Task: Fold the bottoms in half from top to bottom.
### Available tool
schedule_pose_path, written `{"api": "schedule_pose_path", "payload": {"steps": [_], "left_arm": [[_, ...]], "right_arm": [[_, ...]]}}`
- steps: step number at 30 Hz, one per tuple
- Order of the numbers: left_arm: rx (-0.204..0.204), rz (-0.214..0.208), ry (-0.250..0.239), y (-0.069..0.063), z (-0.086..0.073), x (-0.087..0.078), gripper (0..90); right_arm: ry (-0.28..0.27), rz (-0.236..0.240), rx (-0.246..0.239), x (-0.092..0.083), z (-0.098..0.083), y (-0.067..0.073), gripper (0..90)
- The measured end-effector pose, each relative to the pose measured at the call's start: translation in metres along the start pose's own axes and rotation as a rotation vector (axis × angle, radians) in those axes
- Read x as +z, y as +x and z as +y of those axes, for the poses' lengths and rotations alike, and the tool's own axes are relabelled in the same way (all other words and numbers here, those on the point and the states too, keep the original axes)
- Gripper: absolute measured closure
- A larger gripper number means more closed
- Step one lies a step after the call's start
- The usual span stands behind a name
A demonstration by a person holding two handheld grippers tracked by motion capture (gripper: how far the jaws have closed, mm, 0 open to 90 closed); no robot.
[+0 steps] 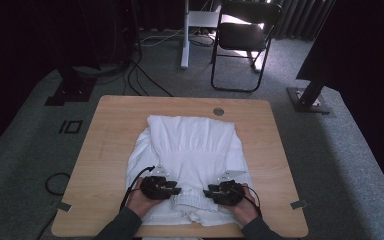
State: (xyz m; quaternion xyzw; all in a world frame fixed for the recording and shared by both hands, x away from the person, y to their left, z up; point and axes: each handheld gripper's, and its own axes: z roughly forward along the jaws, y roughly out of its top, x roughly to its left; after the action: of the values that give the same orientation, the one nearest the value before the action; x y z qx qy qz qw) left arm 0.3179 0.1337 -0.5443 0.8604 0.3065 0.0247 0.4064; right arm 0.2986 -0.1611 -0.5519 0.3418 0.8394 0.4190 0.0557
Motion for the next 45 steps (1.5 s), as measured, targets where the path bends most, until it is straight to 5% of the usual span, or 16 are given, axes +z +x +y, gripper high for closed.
{"api": "schedule_pose_path", "payload": {"steps": [4,11,14,19,23,28,37,41,45], "left_arm": [[-0.001,0.094,-0.079,0.012,0.016,-0.02,58.3],[-0.031,0.3,-0.179,0.057,0.059,-0.025,53.8],[-0.078,0.332,-0.149,0.08,0.067,-0.008,53.8],[-0.104,0.354,-0.031,0.098,0.057,0.021,55.0],[-0.143,0.327,-0.056,0.099,0.042,0.02,56.4],[-0.14,0.322,-0.057,0.084,0.028,0.012,56.6],[-0.144,0.281,-0.069,0.051,0.006,-0.007,54.8],[-0.142,0.375,-0.125,0.061,0.021,-0.027,44.5],[-0.215,0.481,-0.161,0.098,0.046,-0.037,27.2]], "right_arm": [[-0.065,-0.066,0.008,-0.01,0.015,-0.012,50.2],[-0.141,-0.237,0.032,-0.011,0.063,-0.065,45.0],[-0.142,-0.293,0.038,-0.001,0.078,-0.087,45.0],[-0.053,-0.323,0.061,0.026,0.08,-0.106,45.1],[-0.017,-0.313,0.075,0.036,0.068,-0.108,45.4],[-0.031,-0.259,0.117,0.033,0.05,-0.1,45.5],[-0.022,-0.218,0.079,0.019,0.029,-0.076,45.5],[-0.027,-0.214,0.08,0.019,0.028,-0.076,45.5],[-0.031,-0.213,0.077,0.019,0.028,-0.076,45.5]]}}
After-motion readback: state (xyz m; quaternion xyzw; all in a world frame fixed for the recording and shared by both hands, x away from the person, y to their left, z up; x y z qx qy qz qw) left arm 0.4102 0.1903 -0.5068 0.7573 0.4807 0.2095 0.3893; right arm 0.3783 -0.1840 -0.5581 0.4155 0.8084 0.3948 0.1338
